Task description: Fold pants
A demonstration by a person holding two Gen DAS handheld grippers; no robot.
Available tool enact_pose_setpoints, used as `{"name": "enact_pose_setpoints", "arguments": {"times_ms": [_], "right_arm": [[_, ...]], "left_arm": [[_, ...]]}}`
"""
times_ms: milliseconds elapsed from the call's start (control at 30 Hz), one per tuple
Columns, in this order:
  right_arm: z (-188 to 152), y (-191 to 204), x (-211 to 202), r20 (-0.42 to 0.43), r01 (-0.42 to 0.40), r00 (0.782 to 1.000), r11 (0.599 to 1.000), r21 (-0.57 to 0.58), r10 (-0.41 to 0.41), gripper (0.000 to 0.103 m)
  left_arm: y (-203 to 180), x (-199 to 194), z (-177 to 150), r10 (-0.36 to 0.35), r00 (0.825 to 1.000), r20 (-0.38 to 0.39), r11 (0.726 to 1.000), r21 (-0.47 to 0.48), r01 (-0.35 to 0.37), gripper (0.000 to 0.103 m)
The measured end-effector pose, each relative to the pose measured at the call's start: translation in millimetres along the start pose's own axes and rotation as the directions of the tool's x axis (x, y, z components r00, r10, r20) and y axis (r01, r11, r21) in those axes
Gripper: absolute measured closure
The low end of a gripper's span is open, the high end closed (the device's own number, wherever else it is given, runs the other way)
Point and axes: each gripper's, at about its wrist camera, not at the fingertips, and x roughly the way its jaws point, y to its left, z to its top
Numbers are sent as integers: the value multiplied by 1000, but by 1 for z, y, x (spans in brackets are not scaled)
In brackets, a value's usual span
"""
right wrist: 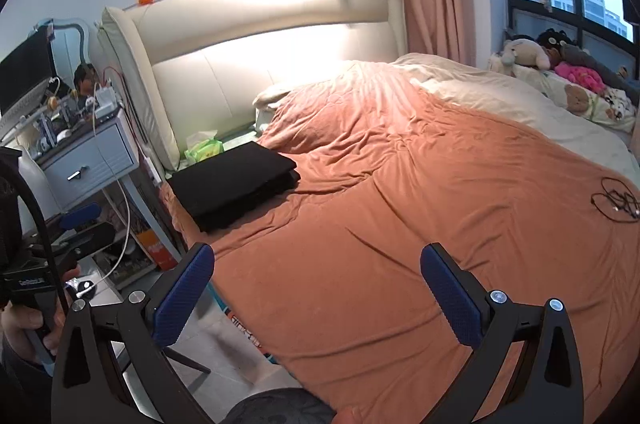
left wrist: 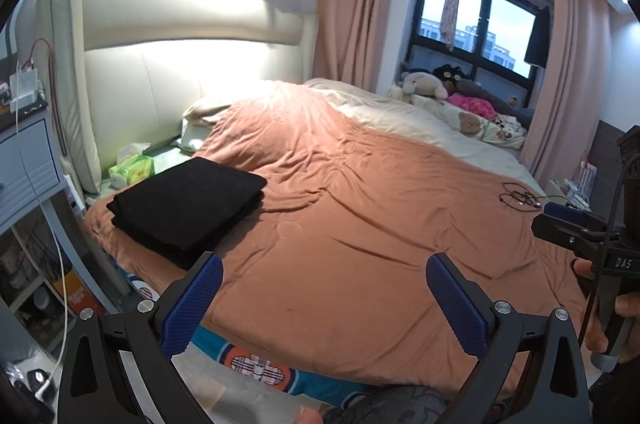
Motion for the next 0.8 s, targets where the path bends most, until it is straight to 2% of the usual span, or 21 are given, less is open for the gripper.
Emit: {"name": "enact_pose_setpoints", "arguments": {"times_ms": [200,300,400,533,600,800], "right_arm": [[-31,-4,-41,30,38,999,999,5,-38,0],[-48,-2,-63,43,65,997,998,-7,-65,0],[-65,0,-85,59,74,996,997,-7,-74,0],[-88,8,-116,95,100,991,995,-17,-98,0],[-100,13,-129,101,106,990,994,-19,-103,0],[-130,19,-160,143,130,981,992,-1,-128,0]], "left_arm": [[-24,-21,-20,-29,999,15,999,39,29,1],[-40,-36,-31,-51,998,47,996,76,47,1],[-53,-48,-39,-90,995,53,993,82,85,1],[-72,-63,-51,-95,993,72,991,103,87,1],[-80,-73,-58,-118,990,82,989,102,110,1],[-91,-97,-71,-114,988,106,988,118,102,1]]}}
